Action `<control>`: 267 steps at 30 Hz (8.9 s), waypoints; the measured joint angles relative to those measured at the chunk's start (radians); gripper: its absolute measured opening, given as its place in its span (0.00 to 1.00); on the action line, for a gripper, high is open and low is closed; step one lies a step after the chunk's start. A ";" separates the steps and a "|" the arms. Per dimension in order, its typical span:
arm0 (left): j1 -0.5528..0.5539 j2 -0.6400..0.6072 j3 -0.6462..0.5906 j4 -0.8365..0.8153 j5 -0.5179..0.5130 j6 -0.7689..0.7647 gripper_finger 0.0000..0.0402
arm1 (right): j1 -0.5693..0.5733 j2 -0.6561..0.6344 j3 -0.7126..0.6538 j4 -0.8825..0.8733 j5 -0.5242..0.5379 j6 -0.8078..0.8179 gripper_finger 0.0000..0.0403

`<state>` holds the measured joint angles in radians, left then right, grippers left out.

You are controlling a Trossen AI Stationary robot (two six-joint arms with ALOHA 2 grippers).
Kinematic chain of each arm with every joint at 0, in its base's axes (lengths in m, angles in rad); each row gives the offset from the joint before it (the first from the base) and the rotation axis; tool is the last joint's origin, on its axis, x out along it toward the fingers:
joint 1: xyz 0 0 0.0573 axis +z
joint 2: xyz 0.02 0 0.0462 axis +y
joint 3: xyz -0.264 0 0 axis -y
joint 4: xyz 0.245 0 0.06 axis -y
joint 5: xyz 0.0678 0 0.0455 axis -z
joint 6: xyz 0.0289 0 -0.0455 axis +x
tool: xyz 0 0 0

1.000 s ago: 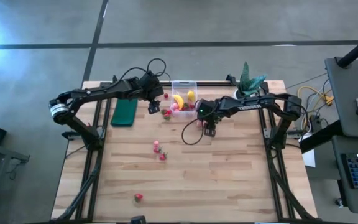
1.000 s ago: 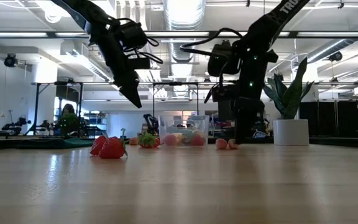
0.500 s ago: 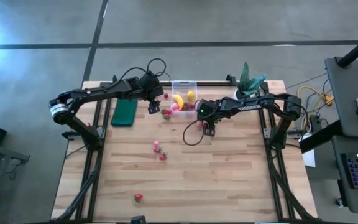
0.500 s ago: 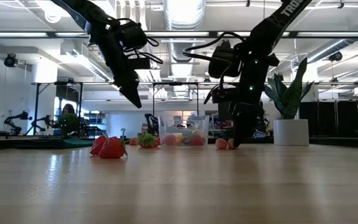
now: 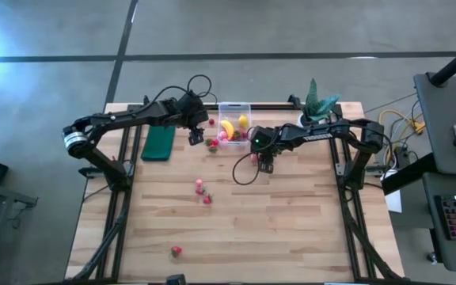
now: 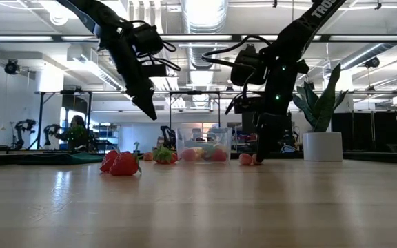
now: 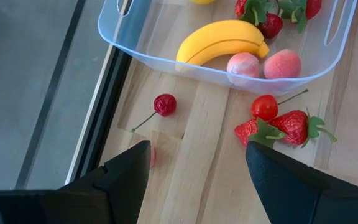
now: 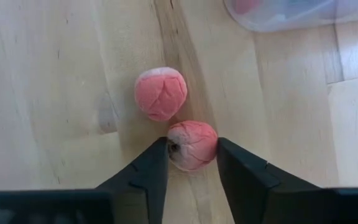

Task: Pick and placing Produce into tupperware
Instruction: Put the pink peach into the transparent bin, then put the red cherry into the transparent bin, then put the pink peach into the transparent bin

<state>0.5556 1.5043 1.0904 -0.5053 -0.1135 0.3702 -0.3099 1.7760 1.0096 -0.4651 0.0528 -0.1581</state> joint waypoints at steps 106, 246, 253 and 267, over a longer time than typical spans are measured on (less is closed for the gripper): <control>0.119 0.485 0.362 -0.117 0.130 0.222 0.52 | -0.175 -0.761 -0.152 -0.065 0.230 0.209 0.59; 0.069 -0.034 -0.142 0.161 0.000 0.134 0.61 | 0.070 0.102 0.117 -0.038 0.024 0.159 0.39; 0.074 -0.034 -0.141 0.161 0.000 0.135 0.61 | 0.070 0.101 0.116 -0.031 0.018 0.158 0.30; 0.073 -0.034 -0.141 0.161 0.000 0.135 0.61 | 0.069 0.046 0.150 -0.054 0.049 0.184 0.22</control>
<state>0.6289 1.4708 0.9497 -0.3439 -0.1139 0.5049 -0.2405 1.8223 1.1594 -0.5192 0.1016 0.0261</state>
